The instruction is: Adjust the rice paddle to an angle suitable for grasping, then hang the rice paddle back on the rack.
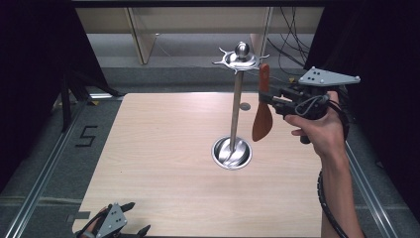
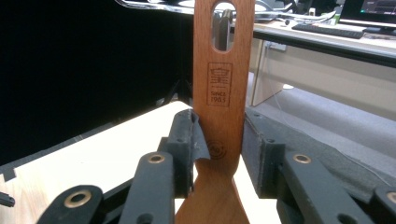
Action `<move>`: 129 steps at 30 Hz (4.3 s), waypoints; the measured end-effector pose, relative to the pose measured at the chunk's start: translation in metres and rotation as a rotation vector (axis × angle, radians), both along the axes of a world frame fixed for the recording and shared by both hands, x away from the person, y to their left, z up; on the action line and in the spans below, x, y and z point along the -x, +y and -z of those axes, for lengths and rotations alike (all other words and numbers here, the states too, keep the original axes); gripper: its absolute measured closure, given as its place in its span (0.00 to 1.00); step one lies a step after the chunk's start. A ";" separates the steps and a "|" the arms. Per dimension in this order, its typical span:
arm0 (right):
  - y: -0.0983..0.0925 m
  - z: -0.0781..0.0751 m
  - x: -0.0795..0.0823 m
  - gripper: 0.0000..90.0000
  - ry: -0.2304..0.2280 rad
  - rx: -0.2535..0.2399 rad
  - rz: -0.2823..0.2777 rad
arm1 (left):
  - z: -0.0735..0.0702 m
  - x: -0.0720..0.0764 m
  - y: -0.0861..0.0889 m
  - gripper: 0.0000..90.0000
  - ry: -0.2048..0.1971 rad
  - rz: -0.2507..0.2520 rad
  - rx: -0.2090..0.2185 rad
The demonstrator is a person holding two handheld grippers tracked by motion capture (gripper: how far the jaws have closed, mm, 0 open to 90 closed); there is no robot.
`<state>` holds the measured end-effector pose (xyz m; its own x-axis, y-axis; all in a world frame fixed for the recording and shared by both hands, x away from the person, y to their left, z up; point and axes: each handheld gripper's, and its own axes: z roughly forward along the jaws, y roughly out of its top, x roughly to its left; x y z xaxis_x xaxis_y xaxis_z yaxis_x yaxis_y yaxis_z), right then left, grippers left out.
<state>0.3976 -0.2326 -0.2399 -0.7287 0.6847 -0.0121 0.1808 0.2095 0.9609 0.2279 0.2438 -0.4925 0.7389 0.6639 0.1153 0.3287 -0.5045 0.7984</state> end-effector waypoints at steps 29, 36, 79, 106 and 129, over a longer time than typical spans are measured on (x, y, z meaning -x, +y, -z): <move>0.001 0.010 -0.005 0.59 0.055 -0.052 0.016 | 0.000 0.000 0.000 0.18 0.007 0.002 0.000; -0.014 0.019 0.007 0.52 0.056 -0.054 0.054 | 0.000 -0.001 0.001 0.18 0.005 0.014 -0.031; -0.040 0.116 0.031 0.40 0.173 0.070 0.132 | -0.002 0.000 0.001 0.18 -0.015 0.001 -0.007; -0.060 0.165 0.035 0.38 0.277 0.154 0.156 | -0.002 -0.001 -0.001 0.18 0.004 0.007 0.001; -0.046 0.191 0.043 0.37 0.345 0.214 0.126 | -0.008 -0.007 0.009 0.18 -0.110 0.051 -0.131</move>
<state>0.3548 -0.2787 -0.4307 -0.6257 0.7772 0.0666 0.5213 0.3531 0.7769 0.2350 0.2528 -0.4843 0.7492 0.5998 0.2808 0.2143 -0.6207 0.7542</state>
